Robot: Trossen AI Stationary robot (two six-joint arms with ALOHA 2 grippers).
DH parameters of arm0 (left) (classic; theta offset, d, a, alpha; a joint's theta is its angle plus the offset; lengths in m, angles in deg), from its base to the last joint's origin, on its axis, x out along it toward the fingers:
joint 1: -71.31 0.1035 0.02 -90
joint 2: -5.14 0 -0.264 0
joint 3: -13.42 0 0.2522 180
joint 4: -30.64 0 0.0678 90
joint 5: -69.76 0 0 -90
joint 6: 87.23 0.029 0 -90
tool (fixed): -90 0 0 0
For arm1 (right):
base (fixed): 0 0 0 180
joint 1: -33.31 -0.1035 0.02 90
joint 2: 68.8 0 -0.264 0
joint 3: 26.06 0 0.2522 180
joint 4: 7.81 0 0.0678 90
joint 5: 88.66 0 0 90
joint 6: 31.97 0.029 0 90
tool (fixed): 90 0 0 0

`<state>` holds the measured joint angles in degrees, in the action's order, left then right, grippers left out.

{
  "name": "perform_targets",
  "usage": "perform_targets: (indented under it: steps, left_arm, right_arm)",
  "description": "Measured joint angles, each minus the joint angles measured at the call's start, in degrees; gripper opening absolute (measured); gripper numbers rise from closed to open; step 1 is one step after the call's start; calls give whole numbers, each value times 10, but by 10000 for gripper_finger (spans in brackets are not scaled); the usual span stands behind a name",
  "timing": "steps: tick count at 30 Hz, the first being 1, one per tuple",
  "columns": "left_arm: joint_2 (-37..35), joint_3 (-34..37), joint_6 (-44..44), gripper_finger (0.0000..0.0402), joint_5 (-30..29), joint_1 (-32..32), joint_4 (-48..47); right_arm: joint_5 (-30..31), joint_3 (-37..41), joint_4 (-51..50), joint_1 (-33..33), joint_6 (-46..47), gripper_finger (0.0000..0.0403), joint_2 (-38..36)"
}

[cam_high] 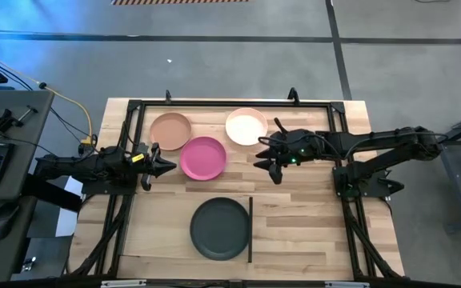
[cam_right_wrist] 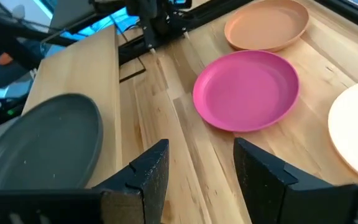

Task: Place and stack plates onto a shelf
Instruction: Put the orange plate on the shelf

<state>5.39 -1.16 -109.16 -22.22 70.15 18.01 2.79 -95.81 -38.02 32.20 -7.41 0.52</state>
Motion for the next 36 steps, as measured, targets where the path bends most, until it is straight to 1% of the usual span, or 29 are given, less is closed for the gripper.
perform_targets:
  steps: [3, 8, 10, 15, 17, 19, 22, 25, 28, 30, 32, 35, 36]
  left_arm:
    - [0, 0, -6, 0, -3, 0, 6]
    - [0, 0, -74, 0, -14, 0, 62]
    - [0, 0, -88, 0, -39, 0, 97]
    - [0, 0, -107, 0, -128, 0, 202]
    - [3, 0, -119, 1, -168, 0, 230]
    - [15, -8, -132, 9, -195, 0, 230]
    - [57, -48, -134, 35, -209, 0, 208]
    - [118, -117, -128, 71, -231, 2, 132]
    - [188, -206, -110, 107, -232, 18, 19]
    - [236, -272, -115, 127, -227, 39, -84]
    - [286, -342, -122, 143, -221, 71, -207]
    - [367, -432, -132, 158, -205, 138, -389]
    - [397, -452, -134, 160, -188, 165, -439]
  right_arm:
    - [-7, 0, 6, 0, -19, 161, 0]
    - [-9, 0, 43, 0, -26, 161, 0]
    - [-9, 0, 54, 0, -25, 161, 0]
    - [-2, 0, 87, 0, 3, 161, 0]
    - [-2, 0, 108, 0, 9, 161, 0]
    - [1, 0, 130, 0, 9, 161, 0]
    - [27, -1, 151, 0, 9, 161, 0]
    - [55, -1, 153, 0, 9, 161, 0]
    - [66, -1, 153, 0, 9, 161, 0]
    - [66, -1, 153, 0, 9, 161, 0]
    - [66, -1, 153, 0, 9, 161, 0]
    - [65, -1, 153, 0, -3, 161, 0]
    - [66, -1, 153, 0, -8, 161, 0]
